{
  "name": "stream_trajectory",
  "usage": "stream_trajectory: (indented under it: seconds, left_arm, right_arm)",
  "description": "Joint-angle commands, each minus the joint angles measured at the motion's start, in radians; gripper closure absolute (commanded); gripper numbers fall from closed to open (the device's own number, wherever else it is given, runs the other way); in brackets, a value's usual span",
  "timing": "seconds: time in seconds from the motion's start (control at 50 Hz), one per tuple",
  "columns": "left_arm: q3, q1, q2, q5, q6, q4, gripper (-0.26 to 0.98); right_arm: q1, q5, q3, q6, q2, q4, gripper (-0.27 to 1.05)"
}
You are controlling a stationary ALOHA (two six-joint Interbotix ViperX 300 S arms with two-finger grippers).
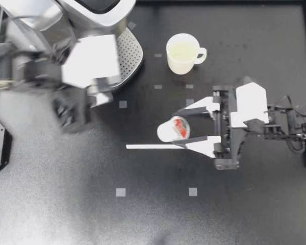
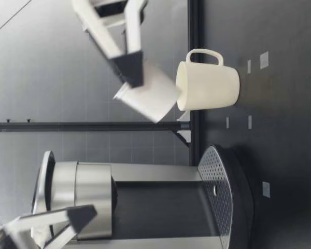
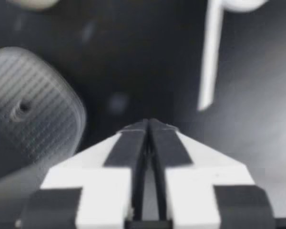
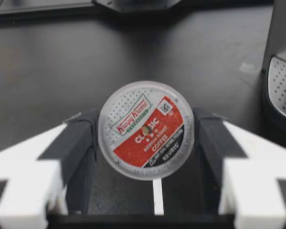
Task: Place the coffee capsule inside the capsule container, then place the cup onto the center of the cup tray.
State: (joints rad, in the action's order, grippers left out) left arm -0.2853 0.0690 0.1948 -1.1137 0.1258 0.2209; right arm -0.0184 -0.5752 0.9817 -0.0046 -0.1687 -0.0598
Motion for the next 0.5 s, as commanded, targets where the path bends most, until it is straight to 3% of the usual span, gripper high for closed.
stream_trajectory:
  seconds: [0.0,0.14,0.3,0.48]
  left_arm:
    - [0.104,-0.037,-0.064,-0.156,0.043,0.126,0.6]
    - [0.193,-0.133,-0.176,-0.362,0.138,0.419,0.61]
    - [0.21,-0.23,-0.279,-0.5,0.199,0.739,0.61]
    - [0.186,-0.284,-0.373,-0.574,0.268,0.991,0.6]
  right_arm:
    - [0.002,-0.003,-0.008,-0.003,0.002,-0.002,0.27]
    - [0.002,0.005,0.003,-0.002,0.006,-0.002,0.27]
    - [0.005,0.006,0.02,-0.008,-0.017,-0.002,0.27]
    - [0.012,0.017,0.031,-0.005,-0.015,-0.002,0.27]
